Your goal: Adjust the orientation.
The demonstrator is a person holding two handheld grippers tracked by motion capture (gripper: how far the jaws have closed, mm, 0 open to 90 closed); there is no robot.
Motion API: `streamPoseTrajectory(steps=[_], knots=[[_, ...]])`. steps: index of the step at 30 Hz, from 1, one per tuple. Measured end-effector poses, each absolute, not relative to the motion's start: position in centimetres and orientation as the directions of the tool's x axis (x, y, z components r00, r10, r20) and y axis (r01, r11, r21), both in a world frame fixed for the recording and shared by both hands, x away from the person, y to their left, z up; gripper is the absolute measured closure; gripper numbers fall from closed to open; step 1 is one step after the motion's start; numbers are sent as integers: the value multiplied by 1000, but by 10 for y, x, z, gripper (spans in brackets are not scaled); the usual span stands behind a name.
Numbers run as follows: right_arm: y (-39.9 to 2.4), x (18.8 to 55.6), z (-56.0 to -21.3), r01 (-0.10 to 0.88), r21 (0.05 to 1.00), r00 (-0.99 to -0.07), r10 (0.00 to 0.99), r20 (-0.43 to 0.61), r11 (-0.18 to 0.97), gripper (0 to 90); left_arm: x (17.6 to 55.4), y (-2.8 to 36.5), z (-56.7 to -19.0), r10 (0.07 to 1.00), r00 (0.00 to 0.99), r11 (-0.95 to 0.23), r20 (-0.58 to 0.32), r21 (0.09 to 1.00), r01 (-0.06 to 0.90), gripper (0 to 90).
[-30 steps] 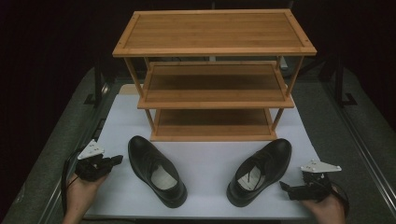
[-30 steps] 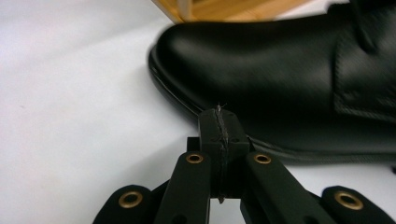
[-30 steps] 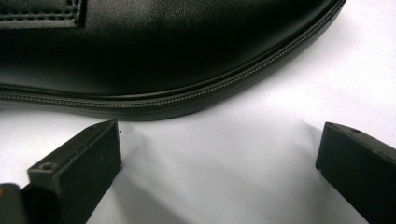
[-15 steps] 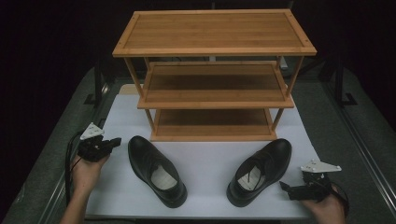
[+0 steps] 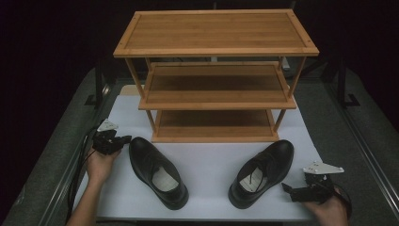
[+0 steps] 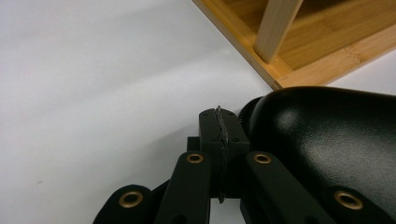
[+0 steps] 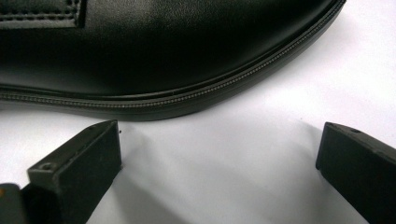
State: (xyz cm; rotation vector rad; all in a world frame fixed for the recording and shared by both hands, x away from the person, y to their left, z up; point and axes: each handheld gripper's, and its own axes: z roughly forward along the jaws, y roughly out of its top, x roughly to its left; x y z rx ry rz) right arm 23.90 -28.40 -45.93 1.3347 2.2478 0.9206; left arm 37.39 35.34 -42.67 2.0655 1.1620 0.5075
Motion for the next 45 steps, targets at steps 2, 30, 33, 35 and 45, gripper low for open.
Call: streamPoseTrajectory(steps=[2,30,33,35,45], knots=[[-284,239,-459,635,695,-484,875,16,339,0,373,353,-426,852,523,-351,-2,740,575,900],[-284,239,-459,635,694,-484,875,17,338,0,388,275,-426,763,646,-457,32,733,504,900],[-284,239,-459,635,694,-484,875,17,338,0,391,265,-427,754,656,-468,39,732,495,900],[-284,239,-459,635,694,-484,875,16,339,0,392,262,-428,752,658,-464,32,735,494,900],[-284,239,-459,634,695,-484,875,16,338,0,371,285,-412,760,650,-443,19,747,496,900]])
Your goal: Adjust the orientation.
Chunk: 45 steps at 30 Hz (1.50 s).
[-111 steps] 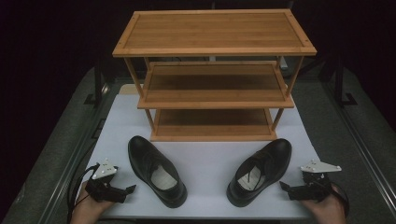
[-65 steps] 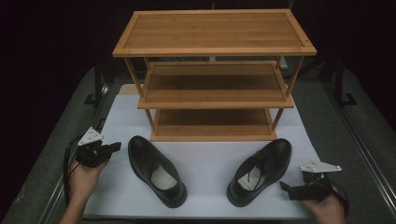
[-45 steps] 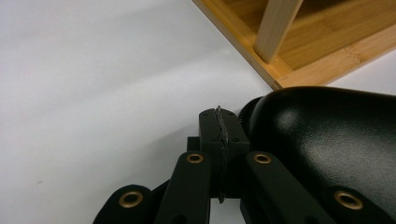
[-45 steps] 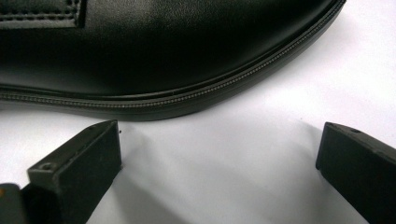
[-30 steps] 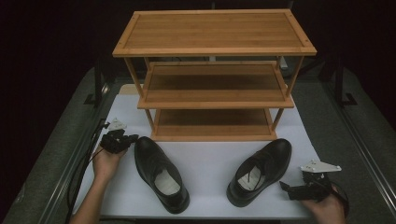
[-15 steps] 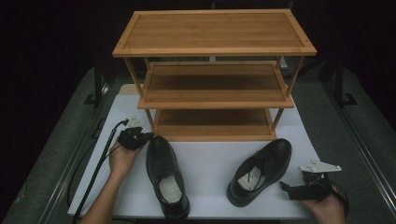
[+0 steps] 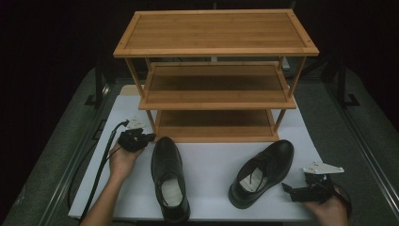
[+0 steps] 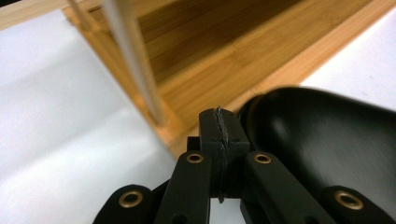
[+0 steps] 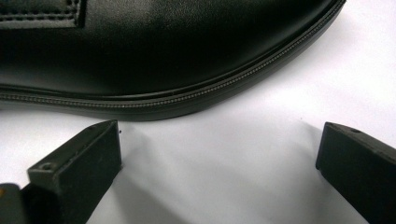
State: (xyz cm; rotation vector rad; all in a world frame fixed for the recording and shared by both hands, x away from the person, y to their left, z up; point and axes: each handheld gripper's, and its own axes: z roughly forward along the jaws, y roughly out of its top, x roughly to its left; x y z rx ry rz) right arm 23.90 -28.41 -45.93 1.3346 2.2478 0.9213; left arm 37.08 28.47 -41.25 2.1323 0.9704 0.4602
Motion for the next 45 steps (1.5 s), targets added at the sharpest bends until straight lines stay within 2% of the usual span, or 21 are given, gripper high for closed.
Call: streamPoseTrajectory(steps=[8,21,27,45], knots=[[-284,239,-459,635,695,-484,875,16,339,0,324,304,-410,750,661,-426,-27,745,514,900],[-284,239,-459,634,695,-484,875,15,340,0,259,304,-425,704,708,-461,-64,717,523,900],[-284,239,-459,638,693,-482,876,18,337,0,261,294,-433,676,735,-507,-57,687,520,900],[-284,239,-459,636,693,-484,875,16,339,0,277,266,-433,638,769,-536,-28,701,471,900]])
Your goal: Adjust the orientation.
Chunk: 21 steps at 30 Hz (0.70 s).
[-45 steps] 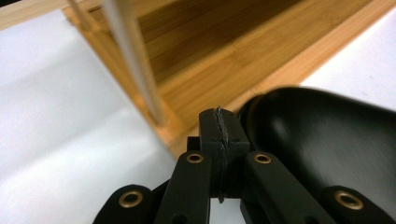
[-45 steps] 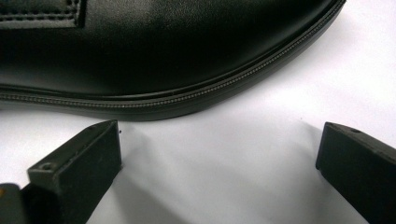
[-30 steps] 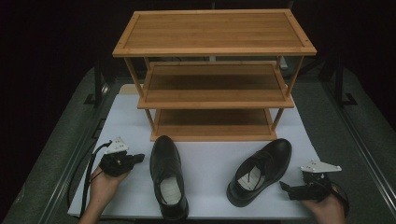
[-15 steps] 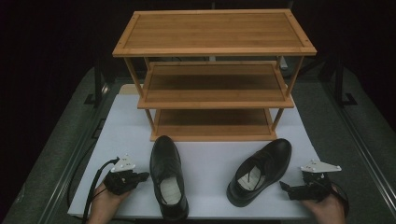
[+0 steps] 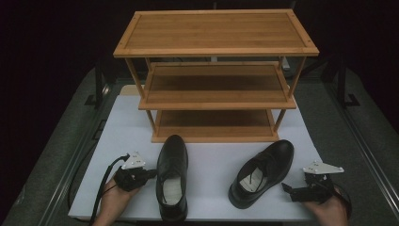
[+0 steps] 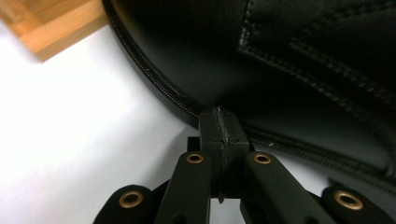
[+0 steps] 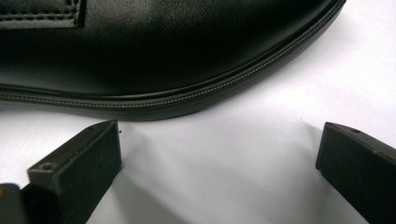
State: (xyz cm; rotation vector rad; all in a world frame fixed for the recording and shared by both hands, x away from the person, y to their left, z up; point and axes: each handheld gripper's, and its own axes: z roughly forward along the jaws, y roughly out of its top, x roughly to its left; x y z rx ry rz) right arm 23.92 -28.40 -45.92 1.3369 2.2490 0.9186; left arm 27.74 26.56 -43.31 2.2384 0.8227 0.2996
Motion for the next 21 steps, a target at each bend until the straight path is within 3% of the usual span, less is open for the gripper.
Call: streamPoseTrajectory(steps=[21], knots=[[-284,239,-459,637,693,-482,876,17,337,0,257,274,-431,557,822,-513,-115,731,449,865]])
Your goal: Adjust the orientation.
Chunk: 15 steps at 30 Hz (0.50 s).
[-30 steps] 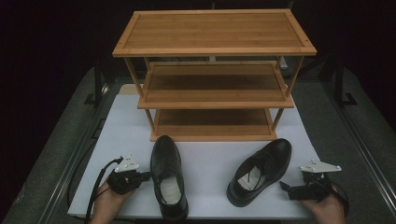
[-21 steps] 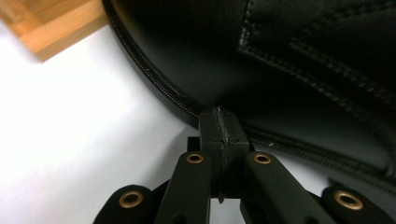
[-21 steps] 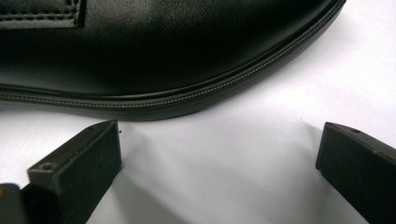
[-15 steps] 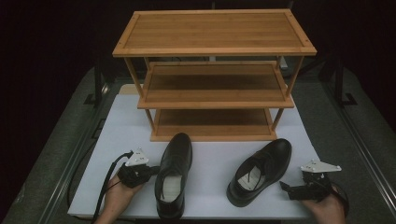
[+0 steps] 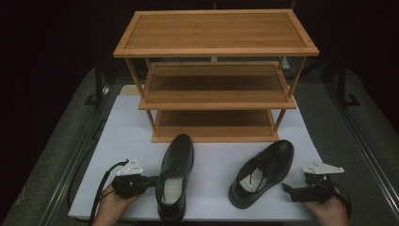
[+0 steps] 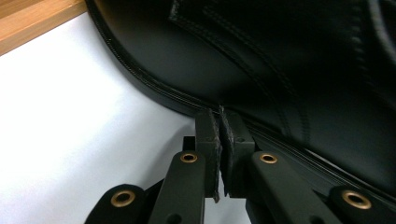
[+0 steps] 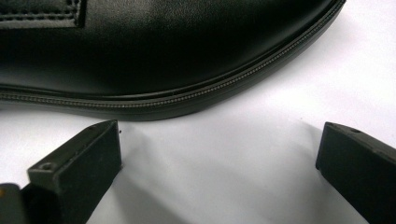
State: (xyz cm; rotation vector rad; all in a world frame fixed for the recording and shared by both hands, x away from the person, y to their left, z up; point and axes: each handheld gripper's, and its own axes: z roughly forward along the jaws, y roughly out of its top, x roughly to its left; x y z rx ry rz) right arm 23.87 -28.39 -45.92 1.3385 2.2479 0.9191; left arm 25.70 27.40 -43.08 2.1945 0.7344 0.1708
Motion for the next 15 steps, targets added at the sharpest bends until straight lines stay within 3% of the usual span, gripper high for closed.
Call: streamPoseTrajectory(steps=[15], knots=[[-284,239,-459,633,695,-485,874,13,341,0,265,257,-433,529,837,-505,-138,742,441,900]])
